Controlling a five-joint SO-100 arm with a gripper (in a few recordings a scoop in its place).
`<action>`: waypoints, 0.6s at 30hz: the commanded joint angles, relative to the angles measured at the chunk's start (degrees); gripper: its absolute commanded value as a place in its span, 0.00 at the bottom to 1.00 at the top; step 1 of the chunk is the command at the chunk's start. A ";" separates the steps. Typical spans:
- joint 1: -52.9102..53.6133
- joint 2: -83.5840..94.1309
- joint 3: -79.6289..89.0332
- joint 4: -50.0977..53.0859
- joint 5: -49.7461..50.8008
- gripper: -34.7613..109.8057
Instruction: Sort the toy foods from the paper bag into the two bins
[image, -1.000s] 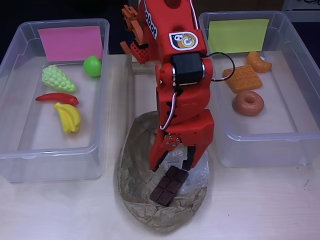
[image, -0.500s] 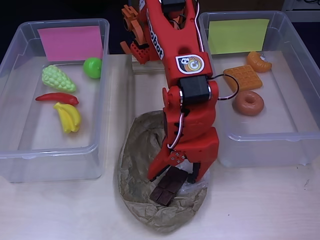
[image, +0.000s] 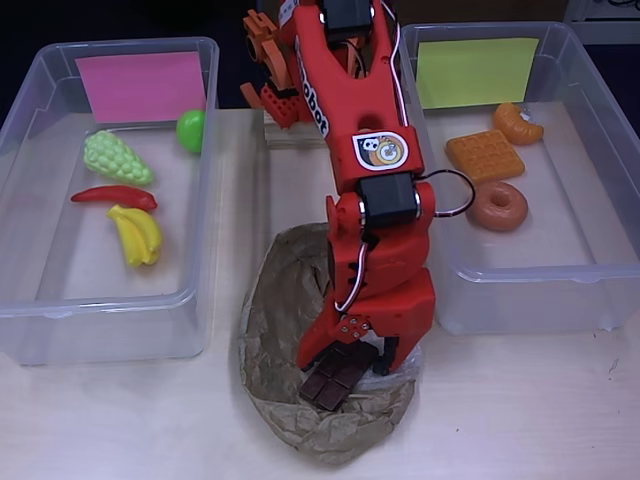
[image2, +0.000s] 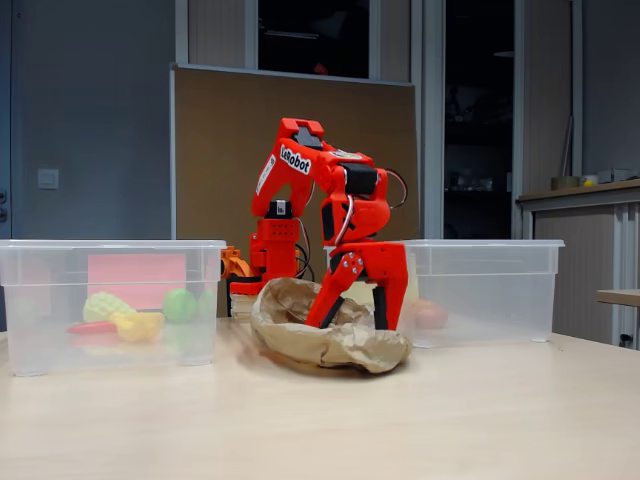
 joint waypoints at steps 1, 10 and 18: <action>0.44 -0.09 -0.88 0.18 -0.18 0.51; 0.88 -2.29 -1.32 0.26 -0.70 0.47; 1.32 -2.46 -1.85 2.02 0.97 0.26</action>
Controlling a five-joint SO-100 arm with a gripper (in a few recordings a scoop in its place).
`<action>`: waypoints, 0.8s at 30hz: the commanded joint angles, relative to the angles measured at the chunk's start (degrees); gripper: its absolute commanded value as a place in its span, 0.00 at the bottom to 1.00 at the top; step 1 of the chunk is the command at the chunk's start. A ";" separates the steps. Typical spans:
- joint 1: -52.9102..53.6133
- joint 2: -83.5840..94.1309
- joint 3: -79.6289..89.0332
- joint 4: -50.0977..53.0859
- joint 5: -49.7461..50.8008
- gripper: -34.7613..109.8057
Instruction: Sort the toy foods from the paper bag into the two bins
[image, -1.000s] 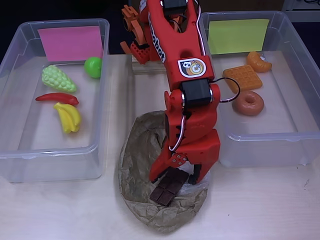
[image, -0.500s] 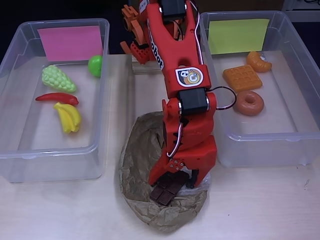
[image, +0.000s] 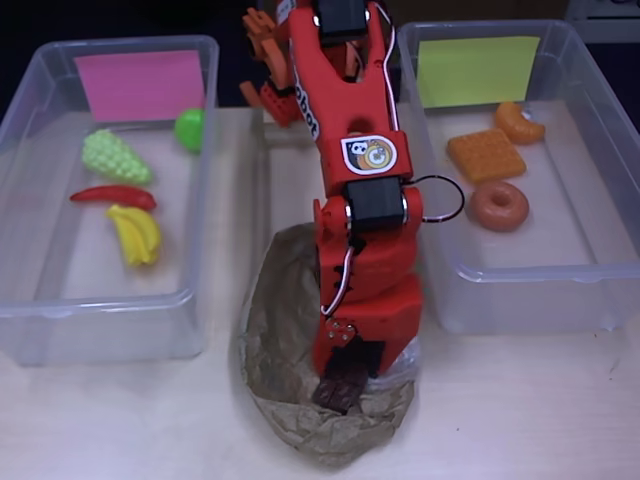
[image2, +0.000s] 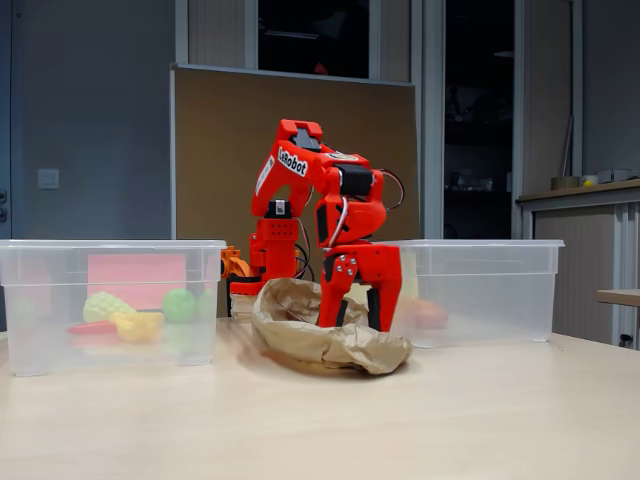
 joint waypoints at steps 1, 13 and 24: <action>-0.18 0.26 -0.09 2.11 1.67 0.25; 1.76 11.95 2.37 14.59 -2.11 0.24; 3.78 34.72 7.73 34.45 -3.52 0.24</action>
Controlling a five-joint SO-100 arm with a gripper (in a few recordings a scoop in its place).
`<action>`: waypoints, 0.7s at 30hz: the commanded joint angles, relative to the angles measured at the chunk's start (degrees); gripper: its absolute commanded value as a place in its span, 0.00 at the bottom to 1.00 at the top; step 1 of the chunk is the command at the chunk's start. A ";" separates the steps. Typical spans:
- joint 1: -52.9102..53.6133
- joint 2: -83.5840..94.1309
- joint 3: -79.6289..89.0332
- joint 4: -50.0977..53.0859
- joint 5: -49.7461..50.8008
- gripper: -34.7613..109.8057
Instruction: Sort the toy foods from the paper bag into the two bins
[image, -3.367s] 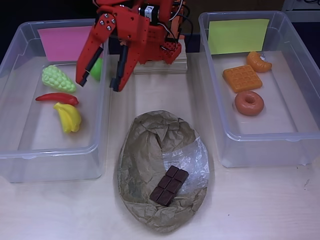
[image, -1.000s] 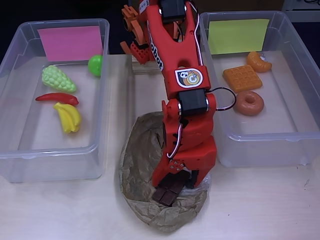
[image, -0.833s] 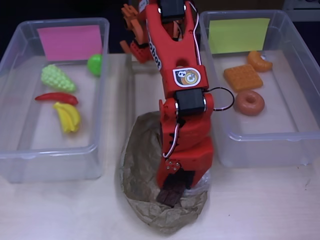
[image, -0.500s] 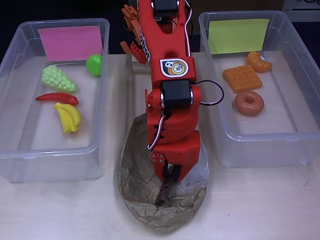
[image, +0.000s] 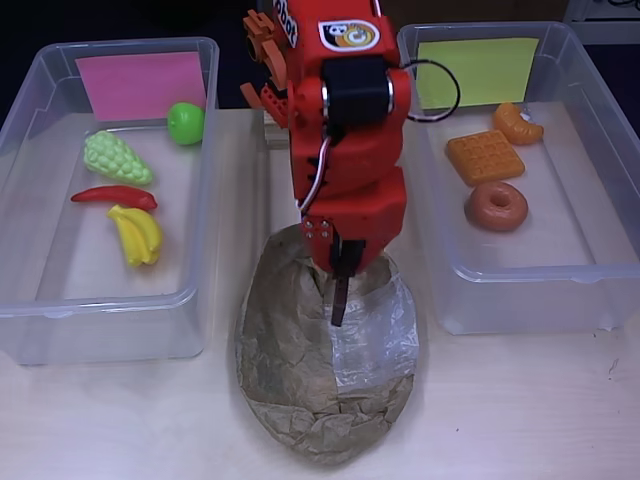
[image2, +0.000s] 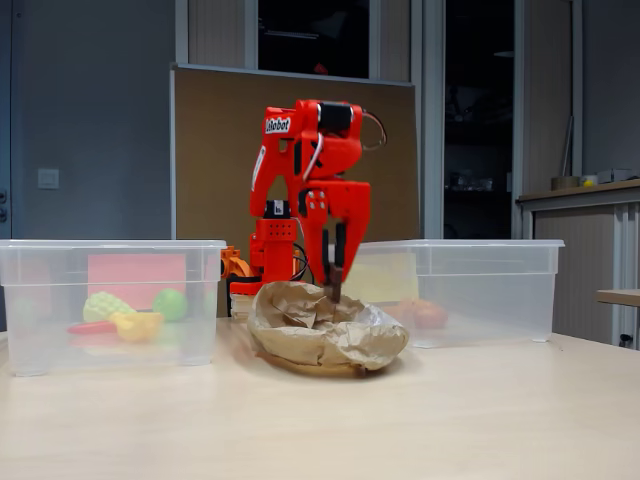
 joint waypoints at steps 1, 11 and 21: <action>0.97 10.99 1.58 7.21 -0.62 0.24; -11.95 34.72 5.45 17.49 13.89 0.24; -42.98 37.09 10.11 15.29 50.98 0.24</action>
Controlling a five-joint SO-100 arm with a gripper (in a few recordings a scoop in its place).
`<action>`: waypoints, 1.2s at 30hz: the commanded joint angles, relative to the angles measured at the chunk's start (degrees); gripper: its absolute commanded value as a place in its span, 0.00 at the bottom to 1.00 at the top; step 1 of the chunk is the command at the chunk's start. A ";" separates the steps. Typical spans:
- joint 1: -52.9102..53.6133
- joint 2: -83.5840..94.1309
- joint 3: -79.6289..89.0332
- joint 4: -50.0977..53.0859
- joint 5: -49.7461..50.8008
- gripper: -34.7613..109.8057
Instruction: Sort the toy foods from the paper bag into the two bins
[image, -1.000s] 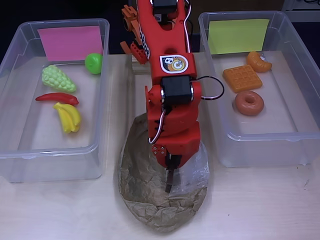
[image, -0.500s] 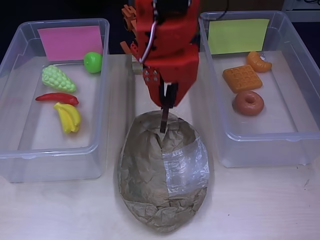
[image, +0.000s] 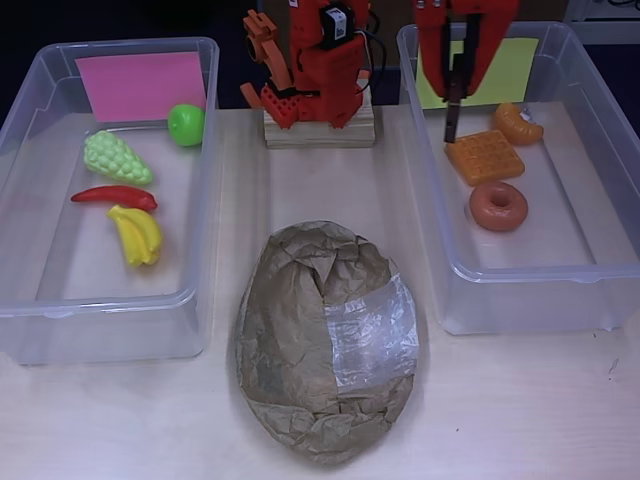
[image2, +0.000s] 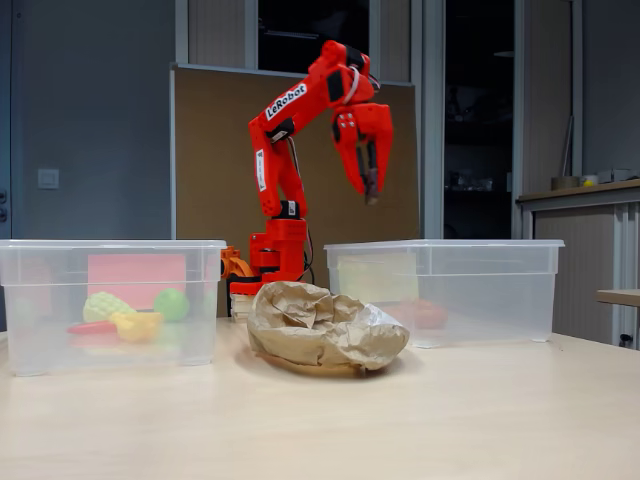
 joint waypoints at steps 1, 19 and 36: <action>-9.76 -1.23 -0.70 -2.20 11.87 0.24; -21.97 -5.98 10.99 -16.17 31.29 0.39; -21.62 -2.29 16.35 -17.31 30.76 0.45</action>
